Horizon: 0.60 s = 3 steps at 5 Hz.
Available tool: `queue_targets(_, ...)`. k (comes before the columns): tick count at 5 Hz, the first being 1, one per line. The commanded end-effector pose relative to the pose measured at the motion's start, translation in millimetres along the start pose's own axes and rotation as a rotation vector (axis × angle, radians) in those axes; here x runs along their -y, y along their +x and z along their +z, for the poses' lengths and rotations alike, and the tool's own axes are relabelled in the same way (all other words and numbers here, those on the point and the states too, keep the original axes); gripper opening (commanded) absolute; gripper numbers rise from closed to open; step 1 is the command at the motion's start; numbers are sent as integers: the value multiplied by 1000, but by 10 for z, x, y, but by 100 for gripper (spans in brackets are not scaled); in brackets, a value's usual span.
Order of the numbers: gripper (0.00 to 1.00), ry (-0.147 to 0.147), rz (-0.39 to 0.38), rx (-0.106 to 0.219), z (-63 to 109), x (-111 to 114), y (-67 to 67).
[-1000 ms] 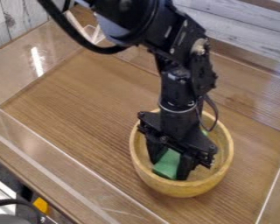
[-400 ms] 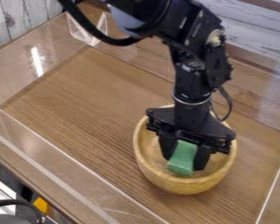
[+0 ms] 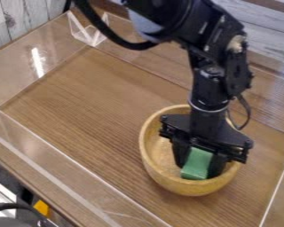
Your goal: Remove the green block from inside the brown bowl and put it on the table
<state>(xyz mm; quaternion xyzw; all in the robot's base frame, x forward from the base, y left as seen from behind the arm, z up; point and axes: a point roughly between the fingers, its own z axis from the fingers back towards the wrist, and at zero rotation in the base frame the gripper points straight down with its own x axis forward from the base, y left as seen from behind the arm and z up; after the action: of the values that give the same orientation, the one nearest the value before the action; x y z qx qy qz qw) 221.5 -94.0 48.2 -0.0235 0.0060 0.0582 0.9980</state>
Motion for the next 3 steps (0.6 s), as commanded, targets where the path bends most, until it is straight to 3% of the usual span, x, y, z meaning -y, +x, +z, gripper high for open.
queue_targets(1, 0, -17, -20, 36, 97, 126, 82)
queue_targets(2, 0, -16, 53, 41, 71, 157, 135)
queue_targets(3, 0, -16, 75, 43, 151, 233, 183)
